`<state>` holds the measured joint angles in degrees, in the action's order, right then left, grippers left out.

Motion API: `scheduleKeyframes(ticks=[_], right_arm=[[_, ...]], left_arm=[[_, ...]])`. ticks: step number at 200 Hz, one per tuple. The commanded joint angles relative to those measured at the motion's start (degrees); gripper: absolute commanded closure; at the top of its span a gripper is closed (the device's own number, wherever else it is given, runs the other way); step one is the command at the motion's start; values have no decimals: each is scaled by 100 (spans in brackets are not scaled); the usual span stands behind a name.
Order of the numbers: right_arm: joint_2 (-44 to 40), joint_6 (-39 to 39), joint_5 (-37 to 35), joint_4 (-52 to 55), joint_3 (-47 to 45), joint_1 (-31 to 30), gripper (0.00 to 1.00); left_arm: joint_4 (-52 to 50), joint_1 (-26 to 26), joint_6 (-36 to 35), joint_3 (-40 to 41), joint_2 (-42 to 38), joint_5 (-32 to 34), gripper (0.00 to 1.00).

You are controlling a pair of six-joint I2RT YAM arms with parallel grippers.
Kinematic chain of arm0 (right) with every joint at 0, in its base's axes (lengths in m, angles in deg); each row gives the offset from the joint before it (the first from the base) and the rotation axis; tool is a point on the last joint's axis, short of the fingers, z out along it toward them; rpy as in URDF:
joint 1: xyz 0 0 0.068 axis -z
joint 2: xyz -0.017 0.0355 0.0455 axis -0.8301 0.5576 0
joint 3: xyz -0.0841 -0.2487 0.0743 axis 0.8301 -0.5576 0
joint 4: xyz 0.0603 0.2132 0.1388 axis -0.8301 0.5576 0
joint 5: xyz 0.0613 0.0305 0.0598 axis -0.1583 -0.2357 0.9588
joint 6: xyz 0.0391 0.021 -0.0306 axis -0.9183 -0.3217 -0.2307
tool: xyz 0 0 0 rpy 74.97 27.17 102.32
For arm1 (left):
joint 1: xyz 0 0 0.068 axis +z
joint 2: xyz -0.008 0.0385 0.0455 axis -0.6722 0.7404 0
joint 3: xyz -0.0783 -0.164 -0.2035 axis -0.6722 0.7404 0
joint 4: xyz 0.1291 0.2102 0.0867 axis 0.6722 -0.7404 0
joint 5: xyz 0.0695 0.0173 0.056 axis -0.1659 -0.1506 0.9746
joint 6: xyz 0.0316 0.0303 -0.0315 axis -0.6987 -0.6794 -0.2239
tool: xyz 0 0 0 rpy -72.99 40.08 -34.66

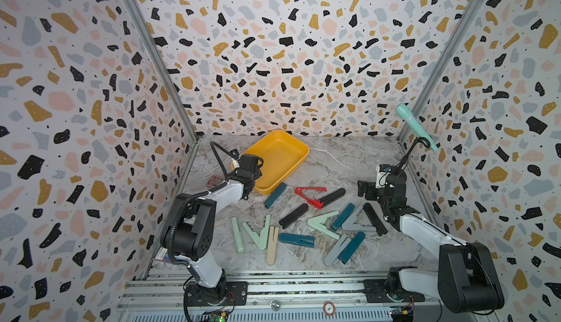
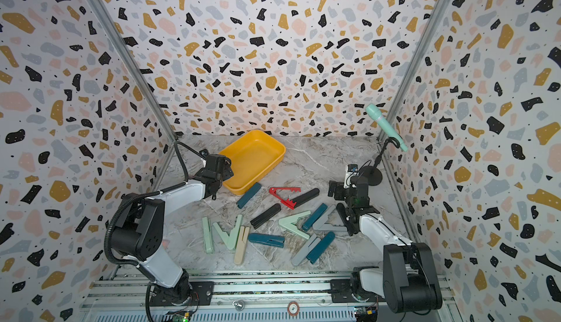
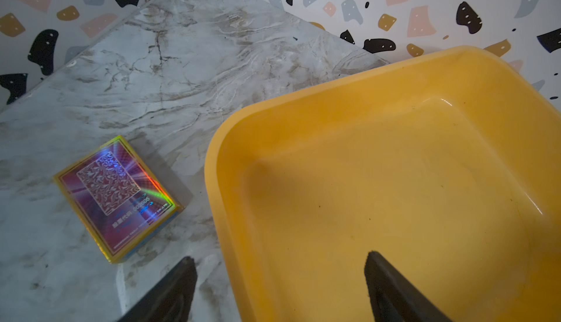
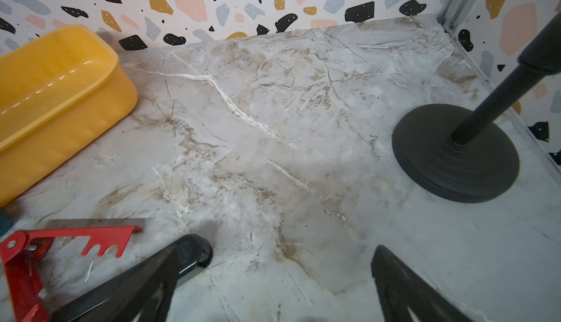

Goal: Put the pruning pliers into the storage box
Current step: Adjust the storage box at the center of the board.

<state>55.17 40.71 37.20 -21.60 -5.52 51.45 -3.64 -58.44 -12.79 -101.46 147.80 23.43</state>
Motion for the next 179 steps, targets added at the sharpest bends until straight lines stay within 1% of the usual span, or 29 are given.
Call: scheduleKeyframes(ticks=[1,23,40,64,100,128,136,179], right_arm=[[-129,-60,-147,73,97,89,0],[-95,-58,-148,23,50,139,1],[-79,-37,-147,7,9,174,1],[-67,-66,-154,-34,-28,228,1],[-12,-84,-146,-84,-7,307,1],[44,-65,-145,-20,92,367,1],[54,-78,-150,-16,109,387,1],[194,-121,-93,116,310,510,1]], left_arm=[[-82,-19,260,8,55,-57,14],[-183,-20,305,-233,314,-277,20],[-261,-14,346,-361,423,-269,23],[-320,-14,369,-384,433,-224,26],[-436,-14,321,-551,636,-395,28],[-604,-20,221,-880,929,-666,43],[-688,-17,201,-966,1010,-684,46],[-832,-18,73,-1227,1265,-741,47]])
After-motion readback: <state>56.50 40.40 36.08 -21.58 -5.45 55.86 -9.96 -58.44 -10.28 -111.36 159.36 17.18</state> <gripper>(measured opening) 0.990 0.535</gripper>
